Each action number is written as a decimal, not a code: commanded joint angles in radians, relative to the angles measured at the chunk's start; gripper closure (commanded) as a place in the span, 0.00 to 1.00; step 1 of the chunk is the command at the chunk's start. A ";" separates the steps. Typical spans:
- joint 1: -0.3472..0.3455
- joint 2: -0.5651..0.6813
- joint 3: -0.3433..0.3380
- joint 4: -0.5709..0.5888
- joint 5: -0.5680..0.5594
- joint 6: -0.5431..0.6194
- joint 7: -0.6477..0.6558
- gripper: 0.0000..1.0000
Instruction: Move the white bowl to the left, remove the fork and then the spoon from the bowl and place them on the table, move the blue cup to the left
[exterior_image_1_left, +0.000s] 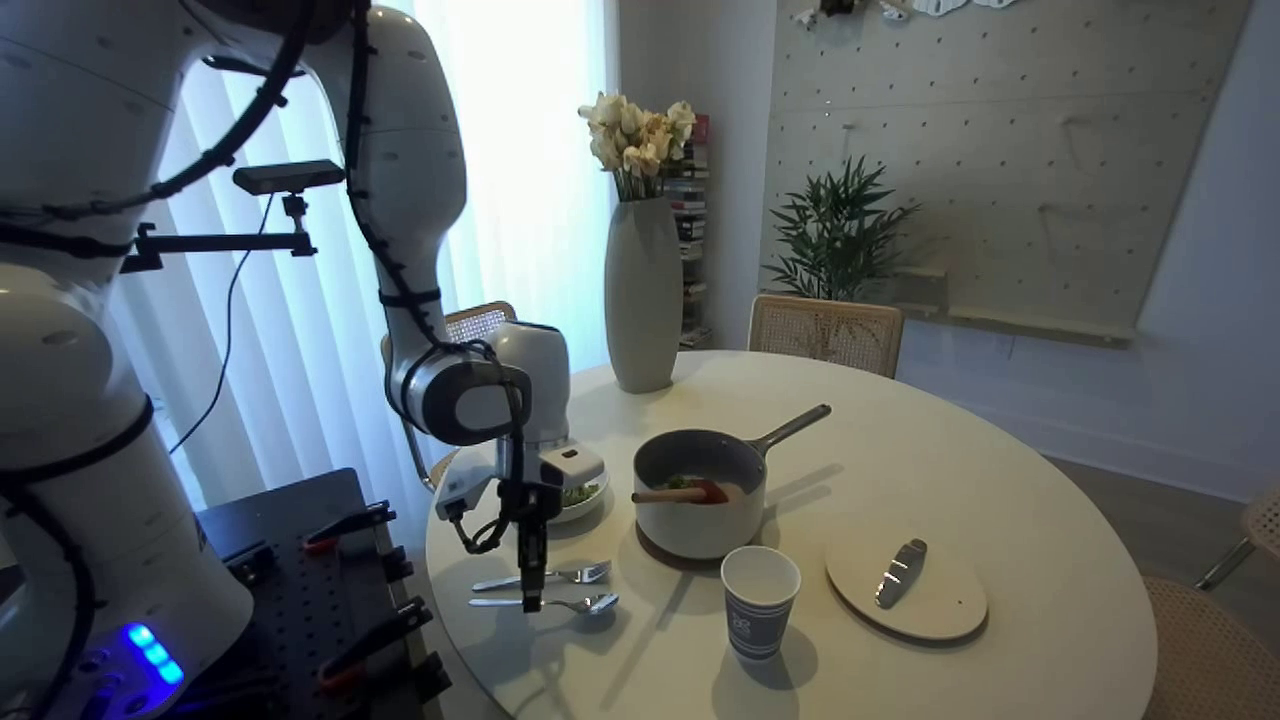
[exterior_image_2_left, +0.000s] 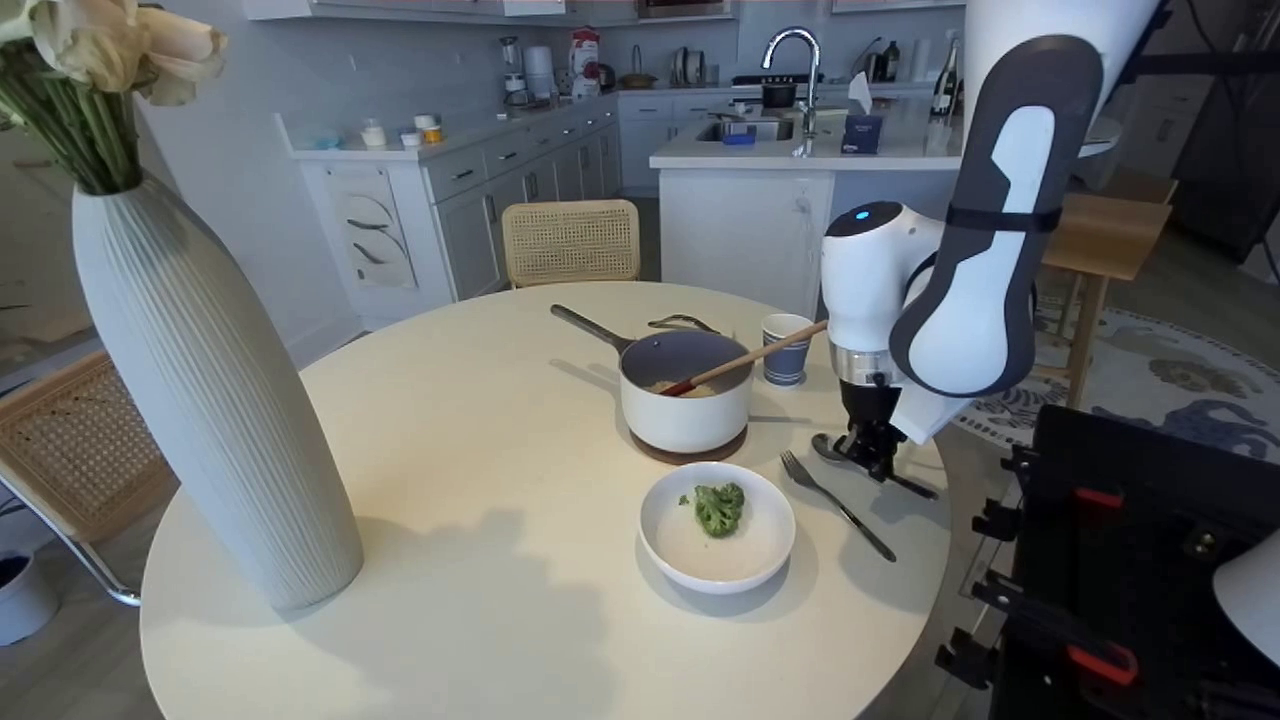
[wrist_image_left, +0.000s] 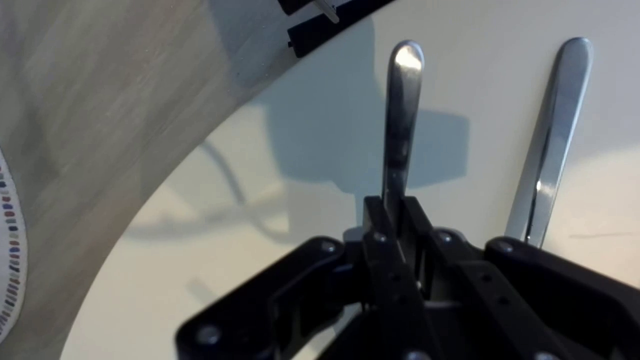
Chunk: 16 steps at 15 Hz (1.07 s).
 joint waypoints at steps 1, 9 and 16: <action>0.011 0.009 0.004 0.004 0.041 0.021 -0.053 0.97; 0.033 0.033 0.005 0.031 0.044 0.016 -0.062 0.97; 0.058 0.067 -0.001 0.059 0.045 0.015 -0.057 0.97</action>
